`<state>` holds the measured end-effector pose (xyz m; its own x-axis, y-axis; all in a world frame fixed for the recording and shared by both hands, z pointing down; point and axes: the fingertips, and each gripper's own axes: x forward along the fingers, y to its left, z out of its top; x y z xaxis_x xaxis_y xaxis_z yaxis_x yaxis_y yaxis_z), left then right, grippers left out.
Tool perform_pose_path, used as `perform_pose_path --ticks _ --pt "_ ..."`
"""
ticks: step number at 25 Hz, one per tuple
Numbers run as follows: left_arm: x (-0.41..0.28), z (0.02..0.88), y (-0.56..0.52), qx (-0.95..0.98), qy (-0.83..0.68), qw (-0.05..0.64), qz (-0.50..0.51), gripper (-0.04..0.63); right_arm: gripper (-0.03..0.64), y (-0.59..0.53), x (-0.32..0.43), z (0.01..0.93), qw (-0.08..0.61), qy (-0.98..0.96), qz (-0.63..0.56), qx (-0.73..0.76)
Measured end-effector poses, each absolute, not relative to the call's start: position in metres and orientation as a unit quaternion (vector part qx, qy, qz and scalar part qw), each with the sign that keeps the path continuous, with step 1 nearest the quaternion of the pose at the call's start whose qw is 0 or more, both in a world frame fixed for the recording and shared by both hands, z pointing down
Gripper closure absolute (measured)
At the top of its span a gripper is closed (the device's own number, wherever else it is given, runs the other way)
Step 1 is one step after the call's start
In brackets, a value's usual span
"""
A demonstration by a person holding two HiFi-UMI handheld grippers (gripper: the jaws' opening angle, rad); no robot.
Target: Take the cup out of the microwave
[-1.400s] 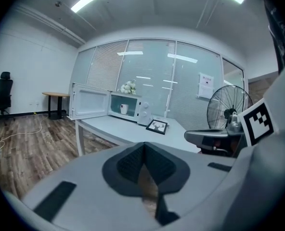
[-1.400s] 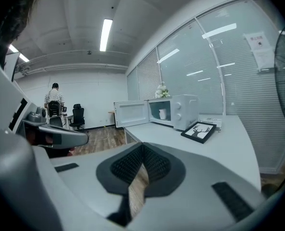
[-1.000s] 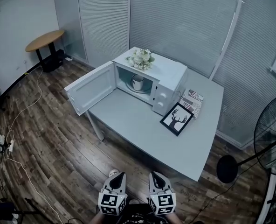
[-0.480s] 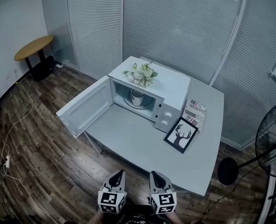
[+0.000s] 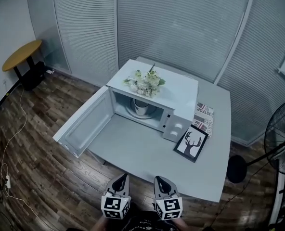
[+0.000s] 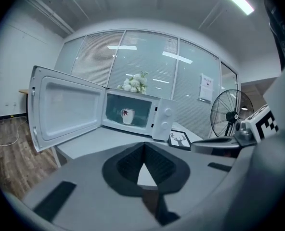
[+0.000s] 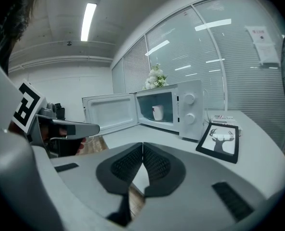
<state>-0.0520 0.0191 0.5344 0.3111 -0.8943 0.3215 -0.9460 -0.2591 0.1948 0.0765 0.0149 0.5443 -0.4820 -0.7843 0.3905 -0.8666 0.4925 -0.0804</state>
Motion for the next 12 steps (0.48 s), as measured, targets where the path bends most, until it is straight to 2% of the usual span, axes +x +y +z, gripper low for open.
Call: perform_pose_path --ticks 12 --pt "-0.096 0.538 -0.036 0.813 -0.553 0.167 0.078 0.591 0.612 -0.038 0.031 0.548 0.135 -0.836 0.144 0.512"
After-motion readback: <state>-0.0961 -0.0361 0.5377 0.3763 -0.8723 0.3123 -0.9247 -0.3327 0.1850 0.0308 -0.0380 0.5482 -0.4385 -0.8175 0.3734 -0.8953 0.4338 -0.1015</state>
